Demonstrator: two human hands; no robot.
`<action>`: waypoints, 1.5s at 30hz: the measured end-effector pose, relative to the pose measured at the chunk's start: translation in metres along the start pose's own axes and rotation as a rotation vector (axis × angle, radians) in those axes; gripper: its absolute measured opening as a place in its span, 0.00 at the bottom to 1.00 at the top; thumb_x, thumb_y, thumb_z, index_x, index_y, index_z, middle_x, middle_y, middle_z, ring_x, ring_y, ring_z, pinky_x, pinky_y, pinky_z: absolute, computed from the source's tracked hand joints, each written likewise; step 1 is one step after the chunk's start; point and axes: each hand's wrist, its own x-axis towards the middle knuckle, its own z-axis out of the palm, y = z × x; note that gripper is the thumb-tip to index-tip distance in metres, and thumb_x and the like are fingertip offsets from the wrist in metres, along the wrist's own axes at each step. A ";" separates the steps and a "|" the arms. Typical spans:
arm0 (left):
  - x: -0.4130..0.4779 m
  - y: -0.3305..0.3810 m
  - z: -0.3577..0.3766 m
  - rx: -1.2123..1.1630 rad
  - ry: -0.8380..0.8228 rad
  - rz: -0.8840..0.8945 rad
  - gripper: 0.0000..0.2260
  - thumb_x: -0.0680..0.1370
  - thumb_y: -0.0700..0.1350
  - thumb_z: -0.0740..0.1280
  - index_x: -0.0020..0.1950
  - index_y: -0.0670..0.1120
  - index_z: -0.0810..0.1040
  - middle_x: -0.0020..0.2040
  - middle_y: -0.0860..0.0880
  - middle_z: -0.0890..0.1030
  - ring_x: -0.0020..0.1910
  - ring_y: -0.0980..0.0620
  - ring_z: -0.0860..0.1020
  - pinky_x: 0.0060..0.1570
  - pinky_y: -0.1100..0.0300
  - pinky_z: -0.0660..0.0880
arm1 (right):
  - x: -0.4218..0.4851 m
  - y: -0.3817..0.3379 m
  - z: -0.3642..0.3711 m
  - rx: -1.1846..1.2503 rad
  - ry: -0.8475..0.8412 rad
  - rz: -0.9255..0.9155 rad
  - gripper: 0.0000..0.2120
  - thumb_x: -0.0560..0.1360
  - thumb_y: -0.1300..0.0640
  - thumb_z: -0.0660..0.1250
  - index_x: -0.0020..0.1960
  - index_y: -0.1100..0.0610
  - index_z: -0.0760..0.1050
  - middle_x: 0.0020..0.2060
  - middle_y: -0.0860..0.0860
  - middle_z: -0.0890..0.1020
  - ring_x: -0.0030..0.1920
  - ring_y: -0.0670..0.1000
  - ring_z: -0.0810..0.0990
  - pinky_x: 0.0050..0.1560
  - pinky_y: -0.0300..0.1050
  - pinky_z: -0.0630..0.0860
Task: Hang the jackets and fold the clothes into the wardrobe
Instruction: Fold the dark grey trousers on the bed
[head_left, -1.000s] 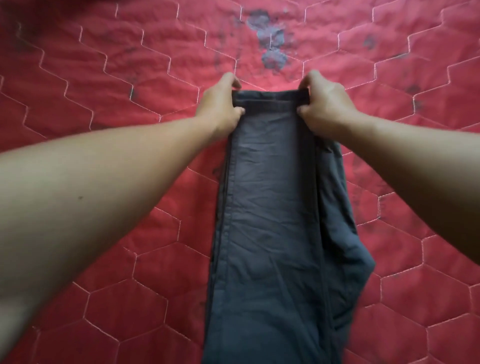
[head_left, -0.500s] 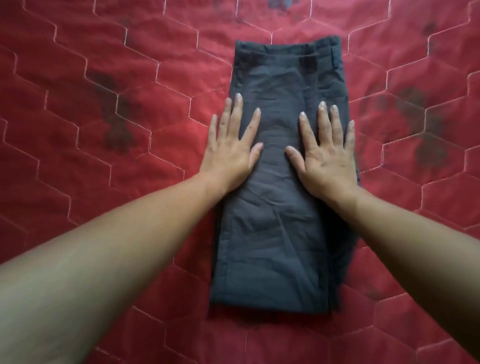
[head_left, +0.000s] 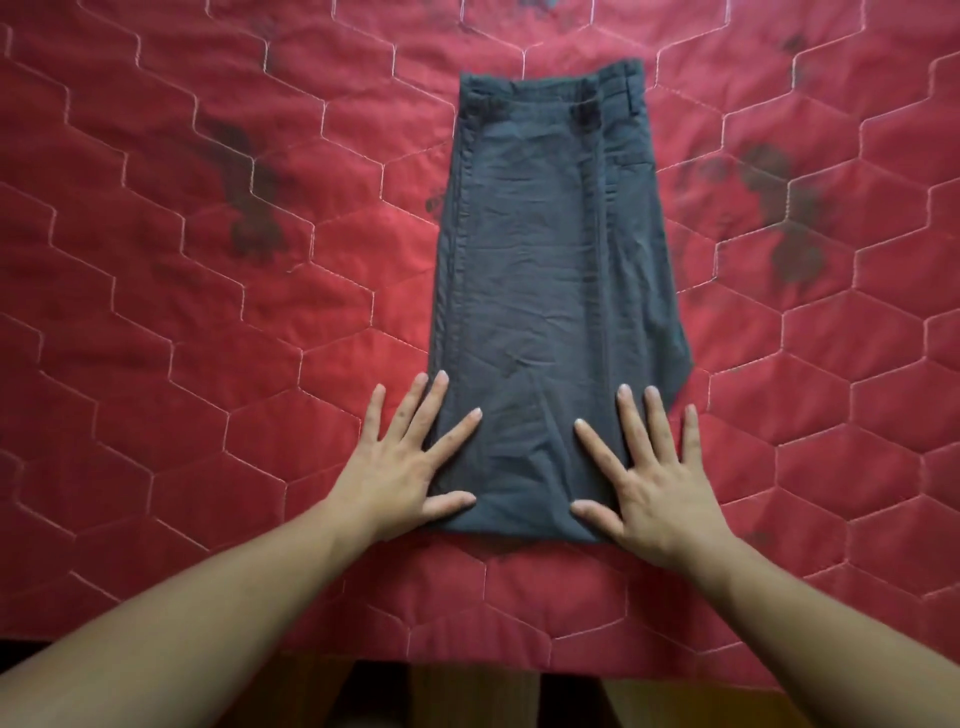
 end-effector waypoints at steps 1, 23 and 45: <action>-0.004 -0.002 0.001 0.001 -0.018 -0.004 0.42 0.74 0.76 0.52 0.82 0.59 0.46 0.82 0.40 0.41 0.82 0.41 0.41 0.75 0.31 0.49 | -0.008 0.001 0.002 -0.006 -0.013 0.001 0.43 0.73 0.23 0.51 0.82 0.44 0.56 0.82 0.62 0.48 0.81 0.67 0.45 0.73 0.78 0.51; -0.023 0.036 -0.002 -0.007 -0.003 0.183 0.38 0.77 0.68 0.58 0.83 0.53 0.54 0.83 0.40 0.48 0.82 0.42 0.48 0.78 0.40 0.51 | -0.026 0.004 0.003 -0.038 0.000 -0.314 0.41 0.76 0.28 0.55 0.83 0.46 0.51 0.83 0.56 0.50 0.82 0.59 0.49 0.74 0.74 0.52; 0.078 -0.033 -0.109 -1.590 -0.031 -0.393 0.18 0.72 0.34 0.76 0.61 0.42 0.80 0.54 0.49 0.86 0.53 0.55 0.83 0.52 0.62 0.78 | 0.103 0.044 -0.112 1.466 0.113 0.423 0.03 0.79 0.57 0.72 0.48 0.56 0.83 0.42 0.46 0.85 0.43 0.43 0.80 0.45 0.45 0.79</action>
